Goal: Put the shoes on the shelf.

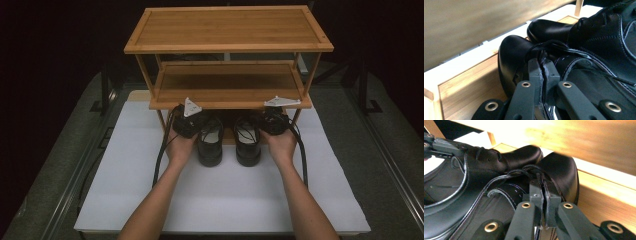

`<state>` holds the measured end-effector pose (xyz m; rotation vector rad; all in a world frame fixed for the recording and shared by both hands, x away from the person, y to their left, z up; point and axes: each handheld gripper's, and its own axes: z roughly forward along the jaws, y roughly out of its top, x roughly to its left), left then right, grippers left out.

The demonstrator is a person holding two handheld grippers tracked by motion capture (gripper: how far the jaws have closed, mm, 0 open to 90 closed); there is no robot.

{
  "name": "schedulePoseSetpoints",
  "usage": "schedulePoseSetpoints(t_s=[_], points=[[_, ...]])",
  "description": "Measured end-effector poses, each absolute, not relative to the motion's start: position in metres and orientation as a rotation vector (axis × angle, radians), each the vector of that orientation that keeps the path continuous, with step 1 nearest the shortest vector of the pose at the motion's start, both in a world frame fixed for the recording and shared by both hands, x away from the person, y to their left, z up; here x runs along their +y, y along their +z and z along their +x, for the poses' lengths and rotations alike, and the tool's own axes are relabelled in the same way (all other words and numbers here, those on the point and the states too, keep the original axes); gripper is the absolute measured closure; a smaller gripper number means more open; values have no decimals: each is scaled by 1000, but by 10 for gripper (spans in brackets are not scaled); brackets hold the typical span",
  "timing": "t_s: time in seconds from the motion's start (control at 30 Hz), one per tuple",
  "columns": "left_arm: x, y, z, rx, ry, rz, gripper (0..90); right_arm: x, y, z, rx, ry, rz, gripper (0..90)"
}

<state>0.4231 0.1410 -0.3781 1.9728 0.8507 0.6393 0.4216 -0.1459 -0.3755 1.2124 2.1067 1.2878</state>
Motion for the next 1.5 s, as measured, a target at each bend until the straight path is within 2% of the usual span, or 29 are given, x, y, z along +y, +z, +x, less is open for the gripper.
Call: schedulePoseSetpoints(t_s=[0.5, 0.57, 0.6, 0.63, 0.67, 0.8, 0.97, 1.0, 1.07, 1.23, 1.33, 1.5], points=[[144, -388, 419, 815, 620, 1973, 862, -143, -386, 419, 2106, 1270, 1206, 855], [144, -388, 420, 810, 621, 1975, 826, -144, -387, 419, 2108, 1279, 1212, 832], [145, -388, 420, 804, 611, 1977, 789, -144, -386, 418, 2108, 1274, 1209, 778], [145, -388, 420, 804, 611, 1977, 750, -144, -386, 418, 2108, 1274, 1209, 778], [146, -387, 420, 814, 603, 1981, 750, -145, -385, 417, 2106, 1279, 1205, 758], [157, -378, 415, 808, 548, 1992, 552, -151, -373, 406, 2107, 1298, 1181, 596], [170, -369, 402, 806, 499, 1984, 390, -158, -367, 389, 2116, 1317, 1157, 510], [174, -366, 397, 805, 486, 1986, 390, -160, -366, 385, 2119, 1324, 1151, 496], [181, -362, 384, 785, 468, 1985, 323, -169, -363, 369, 2122, 1339, 1137, 438], [188, -365, 364, 760, 436, 2007, 235, -176, -369, 350, 2167, 1333, 1145, 364], [189, -381, 350, 748, 414, 2050, 188, -181, -384, 333, 2204, 1320, 1152, 305], [188, -402, 344, 751, 383, 2100, 149, -181, -402, 323, 2267, 1271, 1164, 262]])
